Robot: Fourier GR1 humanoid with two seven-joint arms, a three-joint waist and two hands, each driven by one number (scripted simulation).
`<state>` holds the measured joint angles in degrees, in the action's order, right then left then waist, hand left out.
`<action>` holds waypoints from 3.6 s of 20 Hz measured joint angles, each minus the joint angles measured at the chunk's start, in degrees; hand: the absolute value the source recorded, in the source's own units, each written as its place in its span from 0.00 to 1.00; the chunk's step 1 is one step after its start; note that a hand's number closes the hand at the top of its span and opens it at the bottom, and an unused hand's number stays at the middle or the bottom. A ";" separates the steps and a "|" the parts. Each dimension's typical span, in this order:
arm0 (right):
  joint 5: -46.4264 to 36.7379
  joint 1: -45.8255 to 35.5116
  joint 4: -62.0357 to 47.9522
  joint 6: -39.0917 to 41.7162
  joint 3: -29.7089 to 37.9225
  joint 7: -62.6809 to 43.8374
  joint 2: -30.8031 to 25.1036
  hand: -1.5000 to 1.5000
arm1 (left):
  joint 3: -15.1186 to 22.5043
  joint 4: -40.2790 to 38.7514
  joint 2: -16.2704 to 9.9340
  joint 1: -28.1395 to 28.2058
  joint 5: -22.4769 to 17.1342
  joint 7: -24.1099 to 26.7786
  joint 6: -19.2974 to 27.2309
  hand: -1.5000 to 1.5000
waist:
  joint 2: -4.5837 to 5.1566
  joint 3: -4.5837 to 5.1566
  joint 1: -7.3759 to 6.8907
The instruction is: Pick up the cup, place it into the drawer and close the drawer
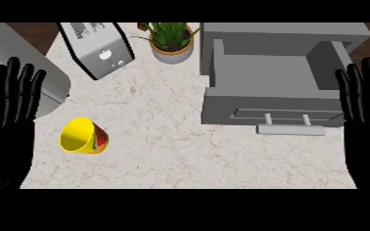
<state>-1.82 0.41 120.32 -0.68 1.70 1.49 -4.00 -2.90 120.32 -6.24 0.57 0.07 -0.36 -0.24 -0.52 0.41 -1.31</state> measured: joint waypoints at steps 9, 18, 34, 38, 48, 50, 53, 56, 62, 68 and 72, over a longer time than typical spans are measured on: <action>0.92 -0.68 -1.04 3.19 -3.32 -3.38 -1.01 0.00 | -4.98 -5.25 -9.06 3.83 -25.64 0.31 -20.65 0.00 | 0.58 -0.20 0.39; 4.90 -7.05 -7.11 7.06 -1.47 -7.32 -3.48 0.00 | -13.39 -23.93 -17.44 2.47 -39.92 -0.44 -35.53 0.00 | 0.63 -0.35 1.08; 5.76 -12.22 -12.25 8.92 1.80 -5.45 -4.54 0.00 | -15.30 -58.13 -16.92 -6.56 -13.89 20.54 -41.49 0.00 | 0.63 -0.36 1.59; 6.86 -13.33 -12.59 9.60 2.87 -6.16 -5.22 0.00 | -14.47 -69.65 -17.70 -10.79 -7.56 27.35 -38.97 0.00 | 0.68 -0.35 1.77; 7.47 -14.12 -12.15 10.18 3.53 -7.07 -5.70 0.00 | -11.19 -90.63 -19.25 -17.91 2.02 41.58 -31.58 0.00 | 0.88 -0.24 2.36; 7.72 -14.89 -12.71 10.26 3.90 -7.14 -5.92 0.00 | -10.61 -93.37 -19.37 -18.61 3.11 43.96 -30.46 0.00 | 0.98 -0.20 2.51; 8.46 -16.32 -12.61 10.40 4.36 -8.73 -6.55 0.00 | -9.73 -96.23 -18.40 -18.73 4.27 47.22 -28.54 0.00 | 1.04 -0.15 2.61; 8.46 -16.30 -13.08 10.64 4.27 -8.31 -6.49 0.00 | -9.47 -98.55 -18.50 -19.93 4.60 48.92 -27.94 0.00 | 1.10 -0.11 2.73; 9.00 -15.82 -12.67 10.91 4.51 -8.50 -6.51 0.00 | -8.59 -101.87 -17.49 -21.15 5.45 51.92 -26.56 0.00 | 1.16 -0.08 2.94; 8.95 -17.08 -13.81 10.87 4.85 -8.19 -6.69 0.00 | -7.66 -103.77 -16.41 -22.93 6.25 53.64 -25.54 0.00 | 1.32 -0.04 3.08; 8.63 -16.60 -13.84 11.02 4.68 -8.27 -6.82 0.00 | -6.93 -104.53 -15.36 -23.76 6.65 54.17 -25.45 0.00 | 1.27 -0.06 3.17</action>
<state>6.81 -16.19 106.48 10.34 6.38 -6.78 -10.82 -9.82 15.79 -21.61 -23.19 6.72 53.80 -25.69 0.75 0.35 1.86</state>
